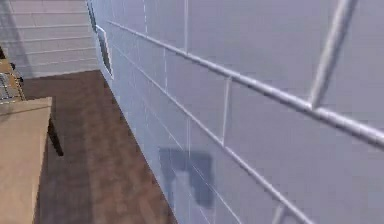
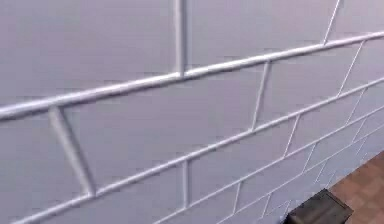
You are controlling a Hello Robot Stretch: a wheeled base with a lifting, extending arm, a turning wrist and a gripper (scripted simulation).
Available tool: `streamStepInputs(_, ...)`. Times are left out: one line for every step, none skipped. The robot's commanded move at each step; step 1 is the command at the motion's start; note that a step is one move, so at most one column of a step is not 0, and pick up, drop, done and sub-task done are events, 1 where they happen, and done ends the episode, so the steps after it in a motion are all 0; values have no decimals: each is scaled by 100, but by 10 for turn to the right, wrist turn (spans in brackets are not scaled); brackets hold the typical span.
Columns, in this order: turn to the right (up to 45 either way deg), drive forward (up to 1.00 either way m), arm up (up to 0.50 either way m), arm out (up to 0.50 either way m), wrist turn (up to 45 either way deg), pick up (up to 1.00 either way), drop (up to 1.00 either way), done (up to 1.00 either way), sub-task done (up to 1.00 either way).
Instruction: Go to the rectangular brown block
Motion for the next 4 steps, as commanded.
streamStepInputs(-300, 0, 0, 0, 0, 0, 0, 0, 0)
streamStepInputs(0, 100, 0, 0, 0, 0, 0, 0, 0)
streamStepInputs(0, 100, 0, 0, 0, 0, 0, 0, 0)
streamStepInputs(0, 35, 0, 0, 0, 0, 0, 0, 0)
